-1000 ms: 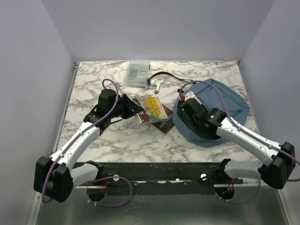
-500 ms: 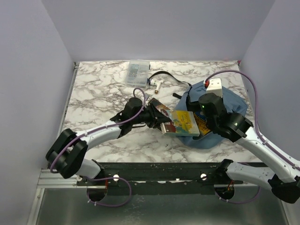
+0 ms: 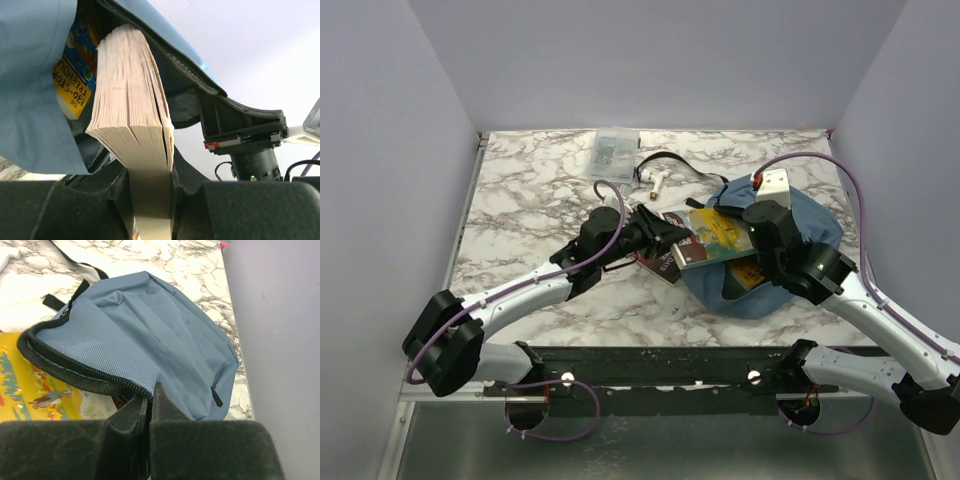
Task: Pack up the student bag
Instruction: Place the book in the student bag.
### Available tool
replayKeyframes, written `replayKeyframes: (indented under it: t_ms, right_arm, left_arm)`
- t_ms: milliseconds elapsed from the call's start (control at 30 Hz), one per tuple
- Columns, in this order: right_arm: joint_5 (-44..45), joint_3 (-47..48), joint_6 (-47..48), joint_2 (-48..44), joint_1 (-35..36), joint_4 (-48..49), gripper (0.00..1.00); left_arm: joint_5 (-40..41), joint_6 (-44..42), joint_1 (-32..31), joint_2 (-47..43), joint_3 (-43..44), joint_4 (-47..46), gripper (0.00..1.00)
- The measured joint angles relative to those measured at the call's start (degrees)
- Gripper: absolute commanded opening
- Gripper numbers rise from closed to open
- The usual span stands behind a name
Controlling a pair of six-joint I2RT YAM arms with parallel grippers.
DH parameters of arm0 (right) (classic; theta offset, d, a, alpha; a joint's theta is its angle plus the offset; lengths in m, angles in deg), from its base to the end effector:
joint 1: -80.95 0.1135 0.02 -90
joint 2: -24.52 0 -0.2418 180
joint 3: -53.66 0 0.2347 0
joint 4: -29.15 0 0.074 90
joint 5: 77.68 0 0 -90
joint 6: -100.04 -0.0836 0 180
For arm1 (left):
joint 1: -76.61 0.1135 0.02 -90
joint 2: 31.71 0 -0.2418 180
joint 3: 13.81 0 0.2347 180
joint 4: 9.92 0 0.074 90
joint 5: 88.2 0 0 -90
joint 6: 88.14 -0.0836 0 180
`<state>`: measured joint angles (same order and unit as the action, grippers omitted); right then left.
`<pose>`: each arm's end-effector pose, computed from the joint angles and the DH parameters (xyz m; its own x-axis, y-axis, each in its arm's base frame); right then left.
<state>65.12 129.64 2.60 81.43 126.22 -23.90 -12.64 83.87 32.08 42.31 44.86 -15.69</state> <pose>0.1973 0.1045 0.3232 -0.3855 -0.2779 -0.8799 0.0860 0.9386 -0.3341 0.2225 -0.2481 0.2580 -0.8626 -0.4967 -0.0960 0.0013 0.1876 -0.9823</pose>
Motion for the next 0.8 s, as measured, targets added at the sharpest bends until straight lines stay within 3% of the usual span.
replayKeyframes:
  t_ms: [267, 467, 733, 800]
  right_arm:
    - [-2.10, -0.20, -0.26, -0.55, 0.00, 0.63, 0.00]
    - [-6.23, 1.57, -2.23, -0.74, -0.02, -1.18, 0.00]
    - [-12.20, 3.65, -5.07, -1.18, -0.02, -4.52, 0.00]
    - [-12.76, 3.80, -5.68, -1.38, -0.02, -4.92, 0.00]
  left_arm:
    - [2.67, 1.62, -6.01, 10.45, 7.37, -0.20, 0.00]
    - [12.68, 0.85, -11.02, 19.93, 9.18, -2.93, 0.00]
    - [28.85, -1.70, -14.45, 36.48, 25.29, -4.87, 0.00]
    - [30.73, -1.86, -14.99, 40.00, 30.27, -3.41, 0.06]
